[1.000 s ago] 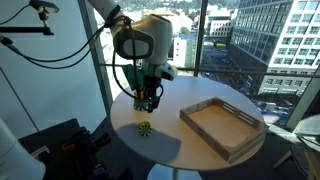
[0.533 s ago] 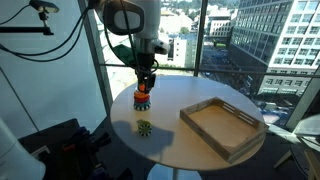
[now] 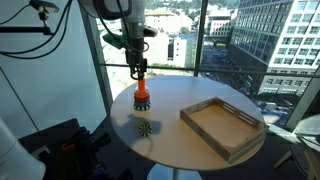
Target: Put the dark green ring around the orange rod
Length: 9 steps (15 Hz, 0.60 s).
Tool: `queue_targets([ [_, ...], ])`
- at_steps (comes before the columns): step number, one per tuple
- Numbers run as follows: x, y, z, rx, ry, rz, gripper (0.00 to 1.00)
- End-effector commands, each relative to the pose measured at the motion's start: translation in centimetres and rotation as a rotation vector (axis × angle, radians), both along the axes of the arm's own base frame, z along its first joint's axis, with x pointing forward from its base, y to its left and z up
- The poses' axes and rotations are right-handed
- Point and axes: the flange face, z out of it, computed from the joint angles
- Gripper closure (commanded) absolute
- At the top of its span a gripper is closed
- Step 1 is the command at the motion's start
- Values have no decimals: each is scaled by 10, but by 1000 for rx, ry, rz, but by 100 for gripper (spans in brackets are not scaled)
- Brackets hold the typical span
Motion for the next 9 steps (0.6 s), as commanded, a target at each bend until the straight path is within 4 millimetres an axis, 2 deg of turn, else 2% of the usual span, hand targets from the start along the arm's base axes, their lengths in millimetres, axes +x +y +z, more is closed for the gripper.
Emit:
queue_targets([
  [1, 6, 18, 12, -4, -26, 23, 56],
  [4, 9, 26, 17, 14, -48, 38, 56],
  [5, 4, 22, 9, 2, -29, 44, 31],
  [9, 5, 24, 11, 2, -35, 47, 31],
])
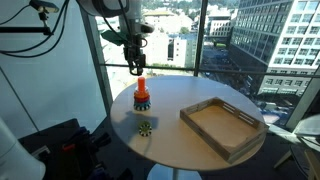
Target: Put the dark green ring around the orange rod
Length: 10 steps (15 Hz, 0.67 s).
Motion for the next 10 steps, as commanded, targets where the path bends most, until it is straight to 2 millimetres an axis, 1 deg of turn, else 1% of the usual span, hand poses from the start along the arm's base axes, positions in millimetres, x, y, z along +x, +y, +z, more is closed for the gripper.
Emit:
queue_targets([
  [1, 0, 0, 0, 0, 1, 0, 31],
  [5, 0, 0, 0, 0, 1, 0, 31],
  [6, -1, 0, 3, -2, -5, 0, 56],
  [10, 5, 5, 5, 1, -5, 6, 56],
])
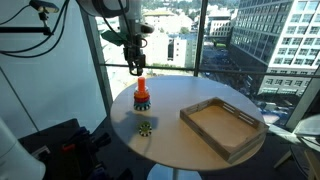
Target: Put the dark green ring around the orange rod
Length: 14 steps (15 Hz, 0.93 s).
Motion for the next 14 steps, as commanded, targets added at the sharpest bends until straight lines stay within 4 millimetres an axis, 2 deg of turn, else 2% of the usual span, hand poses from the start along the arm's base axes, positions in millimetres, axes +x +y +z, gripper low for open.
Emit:
queue_targets([
  [1, 7, 7, 5, -3, -4, 9, 56],
  [8, 19, 33, -1, -21, -3, 51, 56],
  [14, 32, 56, -7, -114, -29, 85, 56],
])
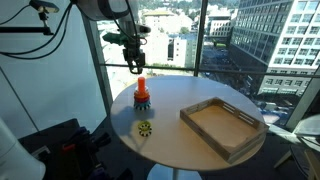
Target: Put the dark green ring around the orange rod
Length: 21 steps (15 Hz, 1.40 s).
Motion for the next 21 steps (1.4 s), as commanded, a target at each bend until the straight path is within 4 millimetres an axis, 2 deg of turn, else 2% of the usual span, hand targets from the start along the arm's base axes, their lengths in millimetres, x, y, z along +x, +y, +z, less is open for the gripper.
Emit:
queue_targets([
  [1, 15, 15, 0, -56, -21, 3, 56],
  [12, 40, 37, -26, -80, 2, 39, 56],
  [21, 52, 53, -47, -91, 31, 62, 56],
])
